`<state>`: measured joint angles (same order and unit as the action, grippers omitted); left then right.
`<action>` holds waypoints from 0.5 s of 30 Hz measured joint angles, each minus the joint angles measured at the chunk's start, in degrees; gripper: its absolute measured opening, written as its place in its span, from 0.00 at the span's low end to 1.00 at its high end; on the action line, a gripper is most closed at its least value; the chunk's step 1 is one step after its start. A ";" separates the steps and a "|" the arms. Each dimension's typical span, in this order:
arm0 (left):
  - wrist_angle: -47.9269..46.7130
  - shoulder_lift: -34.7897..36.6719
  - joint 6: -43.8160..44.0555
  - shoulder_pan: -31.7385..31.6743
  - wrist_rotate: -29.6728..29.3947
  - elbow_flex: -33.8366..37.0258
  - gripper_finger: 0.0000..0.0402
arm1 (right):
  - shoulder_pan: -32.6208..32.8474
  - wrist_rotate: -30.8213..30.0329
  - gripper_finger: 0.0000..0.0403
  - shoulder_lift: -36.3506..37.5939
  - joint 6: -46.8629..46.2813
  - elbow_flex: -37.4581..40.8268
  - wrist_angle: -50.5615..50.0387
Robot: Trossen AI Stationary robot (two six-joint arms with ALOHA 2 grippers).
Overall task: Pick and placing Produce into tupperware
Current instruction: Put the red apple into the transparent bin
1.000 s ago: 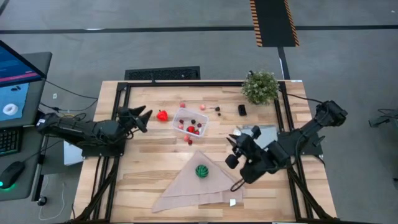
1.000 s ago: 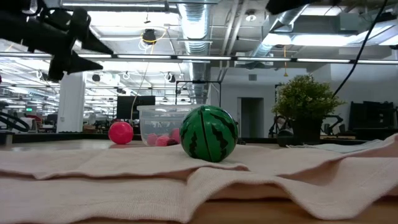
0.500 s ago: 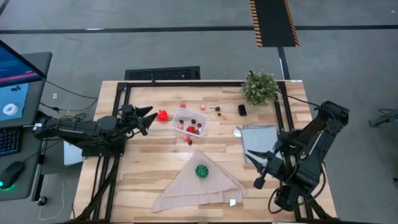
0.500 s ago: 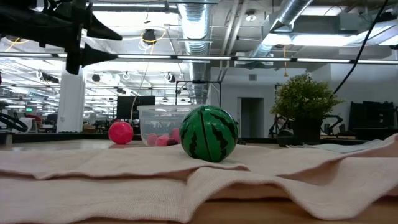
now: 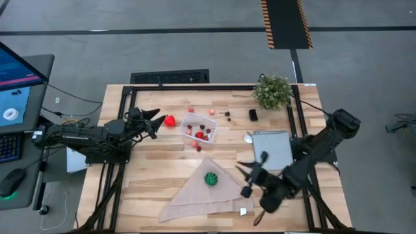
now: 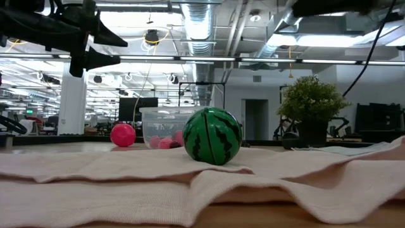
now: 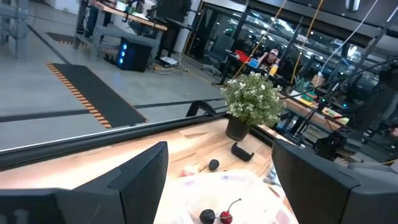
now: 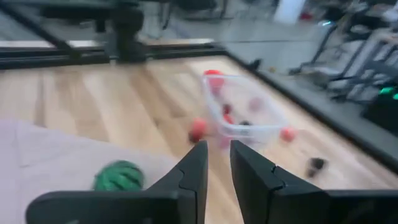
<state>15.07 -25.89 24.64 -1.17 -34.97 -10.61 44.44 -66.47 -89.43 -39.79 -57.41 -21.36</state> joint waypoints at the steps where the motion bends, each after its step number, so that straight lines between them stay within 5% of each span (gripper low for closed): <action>1: 0.02 0.00 -0.05 -0.16 0.00 0.02 0.69 | -1.57 3.85 0.23 0.01 6.92 0.52 7.38; 5: 0.02 0.00 -1.55 -0.52 0.03 0.02 0.69 | -6.68 21.40 0.23 0.64 29.05 1.55 25.87; 11: -0.34 0.00 -4.18 -0.50 -0.03 0.04 0.69 | -14.74 24.32 0.23 8.09 32.00 2.08 18.82; 15: -4.14 0.00 -4.26 -0.50 -2.20 -0.35 0.69 | -19.74 30.71 0.23 16.08 34.61 10.27 26.87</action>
<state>10.93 -25.89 20.38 -1.67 -37.17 -10.97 24.70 -35.76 -73.34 -5.18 -47.14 5.51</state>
